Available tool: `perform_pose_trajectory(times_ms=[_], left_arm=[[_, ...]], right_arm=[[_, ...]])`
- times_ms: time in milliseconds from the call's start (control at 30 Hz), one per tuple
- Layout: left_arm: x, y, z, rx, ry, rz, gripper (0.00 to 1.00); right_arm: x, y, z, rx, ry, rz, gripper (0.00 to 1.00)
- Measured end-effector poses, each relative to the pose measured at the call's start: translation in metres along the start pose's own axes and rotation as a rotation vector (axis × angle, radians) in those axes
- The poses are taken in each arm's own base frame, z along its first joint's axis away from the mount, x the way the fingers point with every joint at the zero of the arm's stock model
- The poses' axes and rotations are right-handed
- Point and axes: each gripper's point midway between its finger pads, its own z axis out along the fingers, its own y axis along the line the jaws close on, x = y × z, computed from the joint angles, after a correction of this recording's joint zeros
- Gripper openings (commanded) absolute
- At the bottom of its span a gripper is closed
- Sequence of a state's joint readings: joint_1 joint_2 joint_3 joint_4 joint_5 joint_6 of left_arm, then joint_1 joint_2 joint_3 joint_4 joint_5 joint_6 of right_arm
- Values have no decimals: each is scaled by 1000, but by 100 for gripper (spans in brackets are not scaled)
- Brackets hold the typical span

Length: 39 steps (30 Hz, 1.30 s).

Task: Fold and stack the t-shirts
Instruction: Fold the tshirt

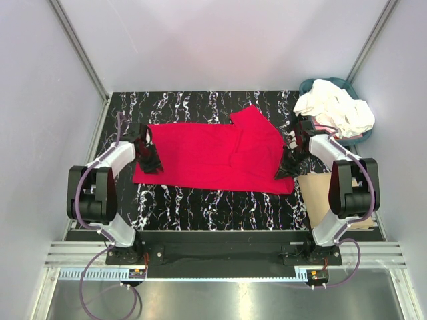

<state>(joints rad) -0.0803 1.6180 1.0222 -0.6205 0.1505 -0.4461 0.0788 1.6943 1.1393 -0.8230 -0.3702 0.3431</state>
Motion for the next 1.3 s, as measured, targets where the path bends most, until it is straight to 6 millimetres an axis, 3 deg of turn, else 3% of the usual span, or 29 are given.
perform_pose_trajectory(times_ms=[133, 300, 533, 767, 1167, 1233, 1300], left_arm=[[-8, 13, -2, 7, -7, -40, 31], [-14, 27, 0, -1, -8, -74, 31], [1, 53, 15, -33, 56, -142, 31], [0, 63, 12, -26, 45, -184, 31], [18, 94, -1, -11, 26, -350, 34], [24, 99, -6, -33, 30, -363, 35], [27, 102, -13, -54, 26, -366, 44]], right_arm=[[18, -13, 10, 25, 50, 19, 5], [24, -31, 19, 97, 61, 38, 0], [28, -62, 31, 228, 71, 99, 0], [27, -63, 30, 241, 64, 121, 2], [32, -60, 31, 218, 73, 130, 11], [35, -58, 30, 206, 79, 131, 22], [35, -56, 26, 195, 77, 128, 30]])
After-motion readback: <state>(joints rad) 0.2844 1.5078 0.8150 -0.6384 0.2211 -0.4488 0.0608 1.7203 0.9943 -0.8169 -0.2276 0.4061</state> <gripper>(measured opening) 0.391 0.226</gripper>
